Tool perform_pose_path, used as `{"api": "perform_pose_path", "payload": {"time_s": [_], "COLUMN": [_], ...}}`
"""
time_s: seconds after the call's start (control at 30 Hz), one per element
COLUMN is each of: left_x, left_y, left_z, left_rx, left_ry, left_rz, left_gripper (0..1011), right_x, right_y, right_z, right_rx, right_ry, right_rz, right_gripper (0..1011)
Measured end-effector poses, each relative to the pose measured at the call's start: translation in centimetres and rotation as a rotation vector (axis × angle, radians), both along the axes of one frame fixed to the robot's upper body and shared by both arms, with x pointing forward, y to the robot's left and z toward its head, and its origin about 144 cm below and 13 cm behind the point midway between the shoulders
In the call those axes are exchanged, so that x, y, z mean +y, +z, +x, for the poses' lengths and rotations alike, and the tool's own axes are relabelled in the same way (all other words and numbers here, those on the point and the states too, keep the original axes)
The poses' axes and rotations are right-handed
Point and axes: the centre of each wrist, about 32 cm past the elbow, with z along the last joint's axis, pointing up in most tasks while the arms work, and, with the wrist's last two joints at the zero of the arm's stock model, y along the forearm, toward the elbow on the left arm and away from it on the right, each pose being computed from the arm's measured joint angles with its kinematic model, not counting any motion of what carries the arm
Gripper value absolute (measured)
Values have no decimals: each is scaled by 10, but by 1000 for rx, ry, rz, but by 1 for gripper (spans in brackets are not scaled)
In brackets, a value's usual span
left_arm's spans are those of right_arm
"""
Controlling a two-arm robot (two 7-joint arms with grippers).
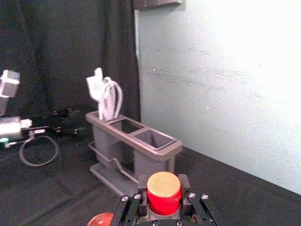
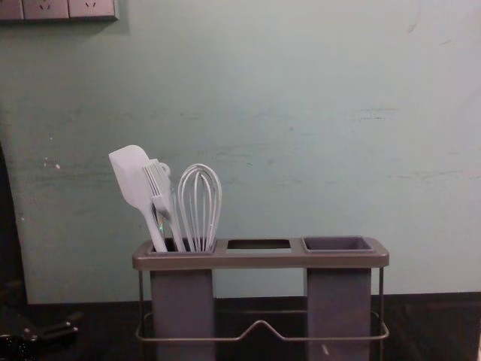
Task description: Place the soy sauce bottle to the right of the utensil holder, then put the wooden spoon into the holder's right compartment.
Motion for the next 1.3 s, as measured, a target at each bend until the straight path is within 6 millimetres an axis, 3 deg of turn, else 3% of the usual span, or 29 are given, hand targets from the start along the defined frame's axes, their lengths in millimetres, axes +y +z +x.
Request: {"api": "perform_pose_path", "payload": {"time_s": [0.6, 1.3], "left_x": [0, 0], "left_y": [0, 0], "left_z": [0, 0], "left_rx": [0, 0], "left_ry": [0, 0], "left_rz": [0, 0], "left_gripper": [1005, 1005], "right_x": [-5, 13], "right_y": [-2, -13], "right_z": [59, 84], "right_rx": [14, 4], "right_ry": [-8, -2], "right_rz": [6, -13], "right_gripper": [392, 392]}}
